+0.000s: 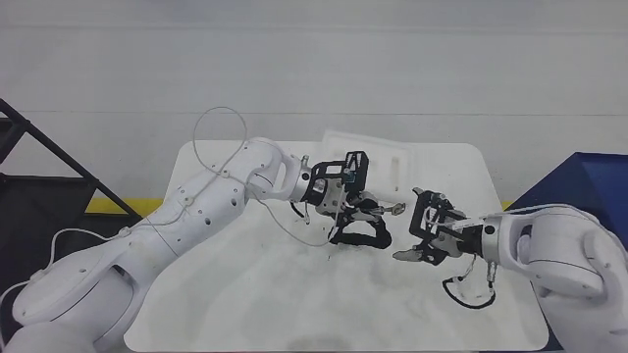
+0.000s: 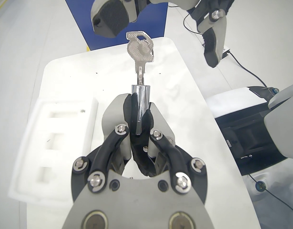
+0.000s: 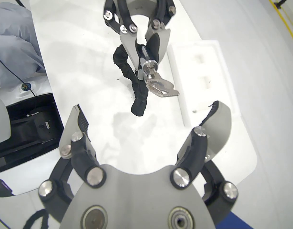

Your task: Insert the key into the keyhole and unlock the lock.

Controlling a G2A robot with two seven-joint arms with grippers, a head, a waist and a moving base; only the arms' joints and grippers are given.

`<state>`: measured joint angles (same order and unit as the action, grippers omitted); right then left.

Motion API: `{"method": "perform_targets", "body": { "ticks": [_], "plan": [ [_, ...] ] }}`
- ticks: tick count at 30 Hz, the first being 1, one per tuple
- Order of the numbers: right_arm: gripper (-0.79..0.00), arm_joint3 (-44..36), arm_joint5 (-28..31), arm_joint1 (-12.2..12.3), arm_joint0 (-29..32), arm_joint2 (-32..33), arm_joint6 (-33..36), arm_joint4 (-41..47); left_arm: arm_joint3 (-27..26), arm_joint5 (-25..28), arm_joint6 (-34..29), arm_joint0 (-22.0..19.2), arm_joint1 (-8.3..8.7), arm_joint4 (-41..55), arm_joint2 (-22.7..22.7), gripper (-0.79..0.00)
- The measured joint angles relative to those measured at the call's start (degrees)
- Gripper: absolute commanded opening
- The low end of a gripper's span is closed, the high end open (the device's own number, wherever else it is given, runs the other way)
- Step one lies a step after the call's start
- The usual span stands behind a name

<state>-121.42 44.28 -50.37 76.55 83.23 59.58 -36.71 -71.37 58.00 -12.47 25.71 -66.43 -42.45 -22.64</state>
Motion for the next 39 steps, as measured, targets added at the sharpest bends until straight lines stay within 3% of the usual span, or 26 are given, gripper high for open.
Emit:
{"method": "perform_targets", "body": {
  "ticks": [3,6,11,17,30,32,33,39],
  "plan": [
    [0.000,-1.73,1.32,0.22,0.27,-0.01,-0.90,-2.25,-0.23,0.00,-1.04,-0.16,0.02,1.59,0.73,-0.785],
    [-0.151,-3.47,1.87,0.35,0.47,0.15,-2.70,-4.47,-0.32,0.00,-1.95,-0.53,0.00,3.02,1.58,-0.785],
    [-0.212,-5.34,1.87,0.52,1.28,0.08,-5.01,-8.87,-0.20,0.00,-2.78,-1.34,-0.04,4.65,2.66,-0.785],
    [-0.382,-5.21,1.69,0.76,1.31,-0.07,-6.69,-12.08,-0.18,0.00,-3.23,-2.27,-0.17,5.92,4.12,-0.785],
    [-0.613,-3.66,1.30,1.18,1.27,-0.01,-11.11,-14.26,0.16,0.00,-0.41,-4.06,0.03,6.16,6.00,-0.785],
    [-0.683,-3.54,1.24,1.23,1.34,-0.08,-11.53,-14.30,0.23,0.00,0.33,-4.24,0.08,6.00,6.08,-0.785],
    [-0.770,-3.37,1.08,1.25,1.41,-0.14,-11.99,-14.08,0.29,0.00,0.75,-4.35,0.10,5.79,6.17,-0.785],
    [-0.785,-2.35,-1.08,1.30,1.66,-0.39,-13.55,-10.46,0.45,0.00,2.62,-4.72,0.07,4.70,6.82,-0.785]
  ]
}}
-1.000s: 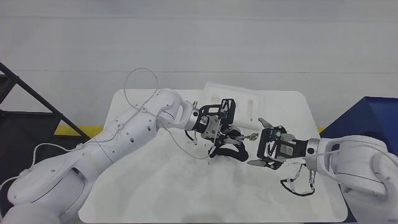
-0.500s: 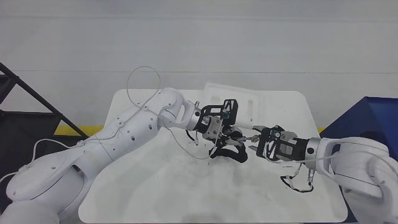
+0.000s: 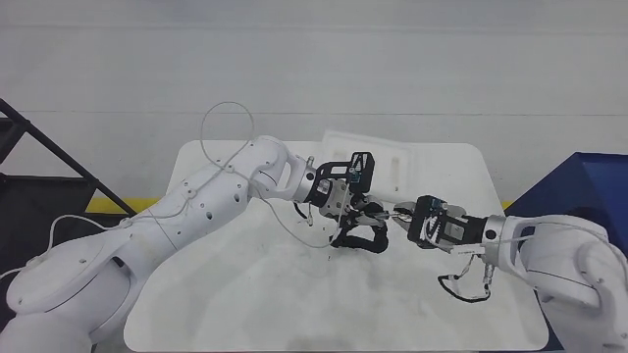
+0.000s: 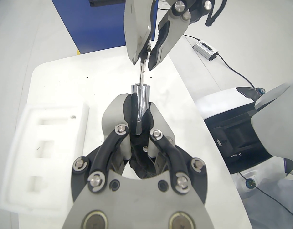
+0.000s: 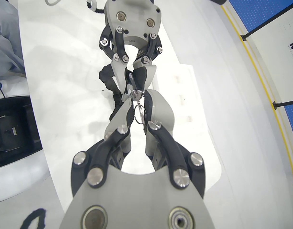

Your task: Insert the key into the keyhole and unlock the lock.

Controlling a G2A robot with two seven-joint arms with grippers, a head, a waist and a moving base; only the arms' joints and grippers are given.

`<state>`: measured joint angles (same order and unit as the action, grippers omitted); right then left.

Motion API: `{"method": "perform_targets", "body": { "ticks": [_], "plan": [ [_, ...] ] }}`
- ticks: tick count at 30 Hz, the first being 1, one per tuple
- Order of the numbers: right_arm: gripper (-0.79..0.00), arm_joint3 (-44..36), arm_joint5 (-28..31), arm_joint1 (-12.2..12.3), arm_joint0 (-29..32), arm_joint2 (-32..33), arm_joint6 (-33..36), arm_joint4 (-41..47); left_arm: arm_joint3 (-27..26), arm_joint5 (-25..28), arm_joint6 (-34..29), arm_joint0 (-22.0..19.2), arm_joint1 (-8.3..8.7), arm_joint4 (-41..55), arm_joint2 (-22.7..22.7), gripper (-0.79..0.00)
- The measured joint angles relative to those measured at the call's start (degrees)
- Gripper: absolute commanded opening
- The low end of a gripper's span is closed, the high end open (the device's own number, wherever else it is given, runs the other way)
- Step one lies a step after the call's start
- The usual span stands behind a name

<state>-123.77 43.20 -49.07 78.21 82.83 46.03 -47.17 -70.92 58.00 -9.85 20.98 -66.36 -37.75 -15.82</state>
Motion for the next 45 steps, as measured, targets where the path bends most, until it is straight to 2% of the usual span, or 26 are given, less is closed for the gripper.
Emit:
{"method": "perform_targets", "body": {
  "ticks": [5,11,17,18,19,20,26,32,45],
  "plan": [
    [-0.785,0.67,-4.93,-0.01,-0.09,-0.71,1.90,5.46,0.25,0.00,1.46,-0.28,-0.07,-0.97,0.48,-0.785],
    [-0.785,1.40,-13.73,-0.13,-1.41,-1.96,5.96,13.45,0.63,0.00,3.20,-0.54,-0.14,-2.25,0.93,-0.785],
    [-0.785,1.46,-19.65,-0.28,-2.62,-3.07,8.06,16.47,0.87,0.00,4.54,-0.61,-0.14,-3.48,1.20,-0.785],
    [-0.443,1.47,-20.27,-0.30,-2.80,-3.30,8.24,16.83,0.94,0.00,4.79,-0.60,-0.13,-3.69,1.27,-0.785],
    [-0.394,1.51,-20.61,-0.31,-2.91,-3.45,8.37,17.08,1.03,0.00,4.98,-0.57,-0.11,-3.81,1.31,-0.785],
    [0.000,1.57,-20.89,-0.32,-3.03,-3.57,8.51,17.28,1.14,0.00,5.15,-0.55,-0.09,-3.92,1.36,-0.785],
    [0.000,2.02,-22.10,-0.30,-3.54,-3.66,9.11,18.25,2.53,0.00,5.42,-0.33,0.08,-4.48,1.67,-0.785],
    [0.000,2.37,-22.33,-0.17,-3.52,-3.30,9.69,18.11,5.73,0.00,2.13,0.60,-0.21,-4.71,2.57,-0.785],
    [0.000,4.75,-21.79,-0.02,-3.88,-3.69,9.73,17.60,11.80,0.00,-6.72,4.63,-2.50,-3.43,5.96,-0.785]
  ]
}}
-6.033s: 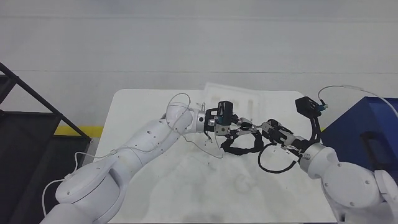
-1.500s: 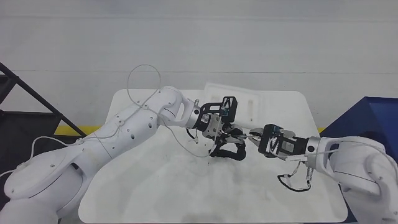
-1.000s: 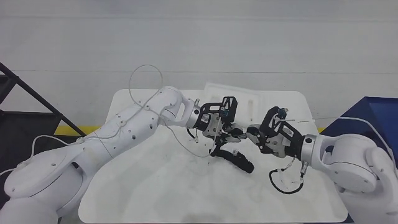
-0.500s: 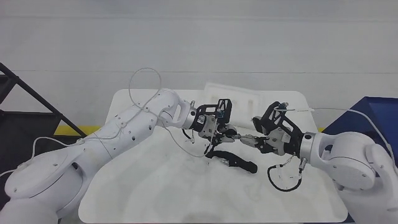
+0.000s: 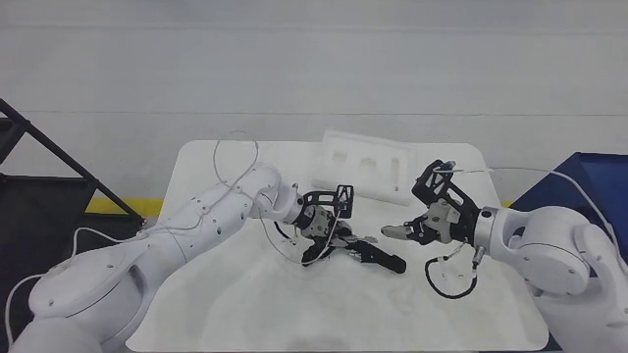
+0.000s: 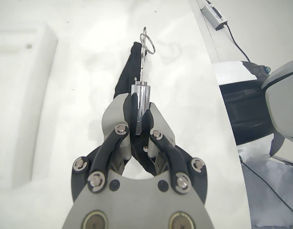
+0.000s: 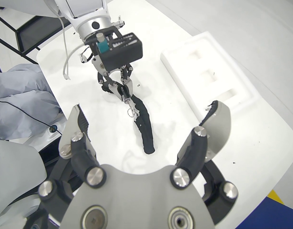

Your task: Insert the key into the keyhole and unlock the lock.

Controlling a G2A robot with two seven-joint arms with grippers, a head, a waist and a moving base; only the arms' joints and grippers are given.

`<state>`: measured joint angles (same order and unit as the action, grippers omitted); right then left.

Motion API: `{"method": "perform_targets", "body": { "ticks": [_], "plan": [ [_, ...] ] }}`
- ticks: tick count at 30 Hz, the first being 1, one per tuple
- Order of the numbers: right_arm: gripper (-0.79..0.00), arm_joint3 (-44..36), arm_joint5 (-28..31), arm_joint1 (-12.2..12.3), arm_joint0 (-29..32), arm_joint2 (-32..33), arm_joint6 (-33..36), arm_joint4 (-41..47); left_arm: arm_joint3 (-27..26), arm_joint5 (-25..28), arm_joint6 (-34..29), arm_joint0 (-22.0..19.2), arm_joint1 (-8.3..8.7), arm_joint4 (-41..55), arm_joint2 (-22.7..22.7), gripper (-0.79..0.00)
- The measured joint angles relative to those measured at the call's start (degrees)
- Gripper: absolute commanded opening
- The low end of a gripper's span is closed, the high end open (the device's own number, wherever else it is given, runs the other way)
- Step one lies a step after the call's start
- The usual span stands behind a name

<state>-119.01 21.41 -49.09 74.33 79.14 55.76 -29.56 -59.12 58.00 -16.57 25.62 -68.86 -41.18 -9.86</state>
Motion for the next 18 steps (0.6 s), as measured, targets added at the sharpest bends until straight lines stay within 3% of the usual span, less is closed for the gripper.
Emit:
{"method": "perform_targets", "body": {
  "ticks": [1,3,4,10,18],
  "plan": [
    [0.000,0.17,-0.02,-0.01,-0.12,-0.11,-0.02,-0.04,0.25,0.00,-0.46,0.25,-0.21,0.15,0.12,-0.785],
    [0.000,0.62,-0.10,-0.03,-0.44,-0.39,-0.10,-0.08,0.81,0.00,-1.49,1.02,-0.64,0.58,0.15,-0.419],
    [0.000,0.82,-0.15,-0.04,-0.59,-0.52,-0.13,-0.12,1.11,0.00,-2.01,1.36,-0.79,0.81,0.14,0.000],
    [0.000,2.56,0.86,-0.07,-1.69,-1.12,-0.44,0.32,3.13,0.00,-2.97,2.24,-1.22,4.27,0.12,0.000],
    [0.000,6.48,4.99,-0.14,-4.01,-1.67,-1.74,3.49,3.82,0.00,5.17,0.74,0.47,6.71,-0.78,0.000]
  ]
}}
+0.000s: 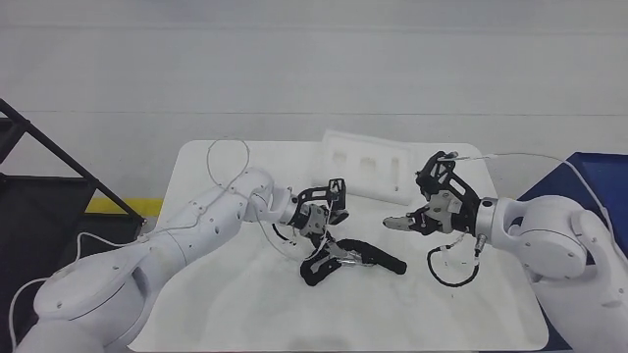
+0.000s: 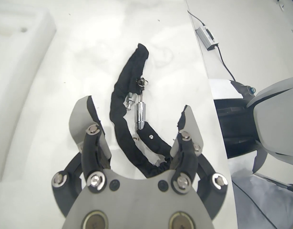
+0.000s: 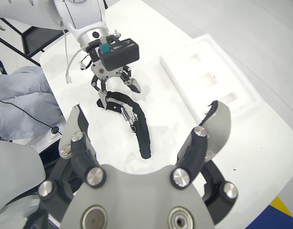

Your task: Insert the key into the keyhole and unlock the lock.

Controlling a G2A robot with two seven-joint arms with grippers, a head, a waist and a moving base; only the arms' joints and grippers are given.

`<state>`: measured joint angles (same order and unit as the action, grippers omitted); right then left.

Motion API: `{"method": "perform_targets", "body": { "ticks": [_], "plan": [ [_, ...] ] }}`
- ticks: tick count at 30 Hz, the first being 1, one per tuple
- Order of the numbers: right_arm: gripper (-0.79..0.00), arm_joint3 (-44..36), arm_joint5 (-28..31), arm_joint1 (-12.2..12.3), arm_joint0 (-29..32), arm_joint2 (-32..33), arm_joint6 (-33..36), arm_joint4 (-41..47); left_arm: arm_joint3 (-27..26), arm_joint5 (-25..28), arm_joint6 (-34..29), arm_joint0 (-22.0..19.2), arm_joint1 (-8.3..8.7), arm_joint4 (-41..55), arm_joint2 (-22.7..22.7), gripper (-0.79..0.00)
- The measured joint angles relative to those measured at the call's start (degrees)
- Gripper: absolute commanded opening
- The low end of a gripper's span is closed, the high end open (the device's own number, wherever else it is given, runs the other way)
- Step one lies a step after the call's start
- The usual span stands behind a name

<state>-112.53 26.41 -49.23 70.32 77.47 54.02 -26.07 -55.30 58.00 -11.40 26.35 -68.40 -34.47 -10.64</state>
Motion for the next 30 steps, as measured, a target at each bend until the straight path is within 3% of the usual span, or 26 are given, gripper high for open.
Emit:
{"method": "perform_targets", "body": {
  "ticks": [15,20,30],
  "plan": [
    [0.000,10.25,9.22,-1.16,-12.70,-6.31,-2.94,2.20,-3.54,0.00,16.77,-6.11,7.68,-3.81,-7.35,0.000],
    [0.000,14.80,12.18,-1.89,-18.14,-8.89,-4.86,3.35,-2.97,0.00,17.36,-9.17,9.22,-3.35,-8.46,0.000],
    [0.000,20.75,14.24,-3.10,-28.09,-12.81,-4.41,7.69,-2.44,0.00,11.86,-15.55,10.52,2.39,-8.43,0.000]
  ]
}}
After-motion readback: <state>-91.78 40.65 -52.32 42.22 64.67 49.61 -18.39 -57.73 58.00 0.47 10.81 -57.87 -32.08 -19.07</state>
